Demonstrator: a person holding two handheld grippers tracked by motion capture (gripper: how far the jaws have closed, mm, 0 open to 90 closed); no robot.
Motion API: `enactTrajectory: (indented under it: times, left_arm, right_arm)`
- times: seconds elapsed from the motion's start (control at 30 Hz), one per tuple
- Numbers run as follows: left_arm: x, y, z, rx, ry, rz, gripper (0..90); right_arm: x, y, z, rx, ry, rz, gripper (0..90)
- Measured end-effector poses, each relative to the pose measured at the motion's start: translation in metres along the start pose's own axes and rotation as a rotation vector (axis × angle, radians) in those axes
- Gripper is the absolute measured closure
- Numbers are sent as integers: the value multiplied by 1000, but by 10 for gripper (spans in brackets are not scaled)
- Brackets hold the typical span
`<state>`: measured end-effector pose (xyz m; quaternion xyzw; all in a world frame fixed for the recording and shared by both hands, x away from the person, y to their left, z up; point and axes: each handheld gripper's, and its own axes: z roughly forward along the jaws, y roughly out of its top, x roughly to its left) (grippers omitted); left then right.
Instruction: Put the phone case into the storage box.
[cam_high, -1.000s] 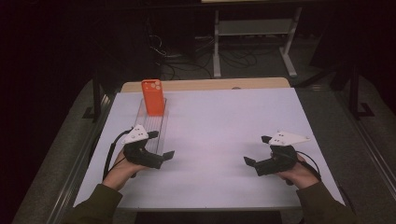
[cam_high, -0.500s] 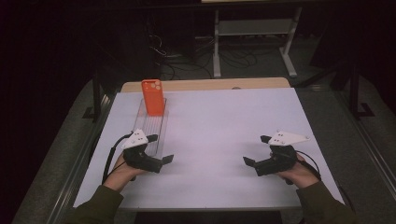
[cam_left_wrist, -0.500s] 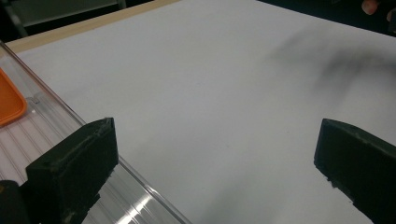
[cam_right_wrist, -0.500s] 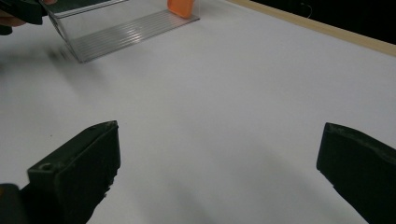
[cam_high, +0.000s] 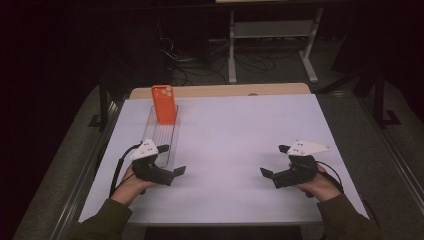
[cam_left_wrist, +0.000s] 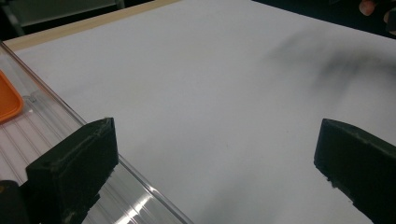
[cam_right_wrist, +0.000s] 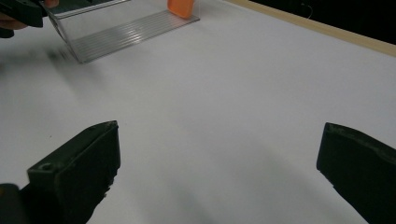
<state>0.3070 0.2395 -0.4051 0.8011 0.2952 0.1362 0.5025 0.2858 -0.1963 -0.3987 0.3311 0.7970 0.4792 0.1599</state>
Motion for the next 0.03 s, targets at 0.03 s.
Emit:
enactTrajectory:
  times: [0.03]
  left_arm:
    - [1,0,0,-2,1,2,0]
  right_arm:
    - [0,0,0,0,0,0,0]
